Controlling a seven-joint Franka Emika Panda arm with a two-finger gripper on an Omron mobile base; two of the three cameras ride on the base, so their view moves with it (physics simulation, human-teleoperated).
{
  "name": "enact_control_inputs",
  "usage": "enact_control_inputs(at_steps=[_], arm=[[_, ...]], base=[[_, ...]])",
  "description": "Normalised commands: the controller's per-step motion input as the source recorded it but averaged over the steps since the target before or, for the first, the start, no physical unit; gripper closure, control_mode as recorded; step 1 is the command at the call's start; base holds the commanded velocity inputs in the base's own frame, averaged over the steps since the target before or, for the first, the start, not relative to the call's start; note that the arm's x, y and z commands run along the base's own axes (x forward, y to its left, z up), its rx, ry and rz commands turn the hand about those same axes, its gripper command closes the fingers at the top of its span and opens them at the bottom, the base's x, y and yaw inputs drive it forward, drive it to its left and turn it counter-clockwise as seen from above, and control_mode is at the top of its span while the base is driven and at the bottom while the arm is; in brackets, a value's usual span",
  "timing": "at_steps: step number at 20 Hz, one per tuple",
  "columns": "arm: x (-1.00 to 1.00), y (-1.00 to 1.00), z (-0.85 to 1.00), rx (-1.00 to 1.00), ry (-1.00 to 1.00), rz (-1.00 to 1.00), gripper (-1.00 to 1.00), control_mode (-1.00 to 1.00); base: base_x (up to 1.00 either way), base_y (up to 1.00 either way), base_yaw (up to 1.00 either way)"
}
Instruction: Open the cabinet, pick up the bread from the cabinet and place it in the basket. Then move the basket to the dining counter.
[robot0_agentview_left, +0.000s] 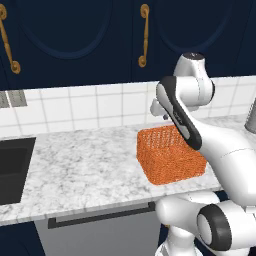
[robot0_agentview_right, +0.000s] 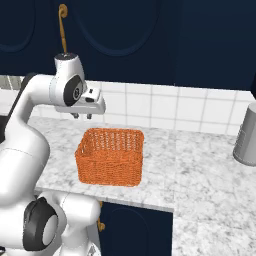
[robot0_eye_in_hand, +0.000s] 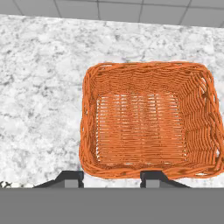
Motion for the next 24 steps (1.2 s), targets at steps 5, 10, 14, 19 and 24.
enact_control_inputs(at_steps=[5, 10, 14, 19, 24], arm=[[-0.12, 0.26, 0.04, -0.11, -0.18, -0.04, -1.0, -1.0], [0.0, 0.4, 0.83, 0.02, -0.58, -0.13, -1.0, -1.0], [0.0, 0.05, 1.0, 0.0, -0.54, -0.11, -1.0, -1.0], [0.12, 0.21, 1.0, 0.0, -0.39, -0.05, -1.0, -1.0], [0.21, 0.33, 0.91, -0.01, -0.06, 0.0, -1.0, -1.0]], base=[[0.0, 0.0, 0.0], [0.0, 0.0, 0.0], [0.0, 0.0, 0.0], [0.0, 0.0, 0.0], [0.0, 0.0, 0.0]])
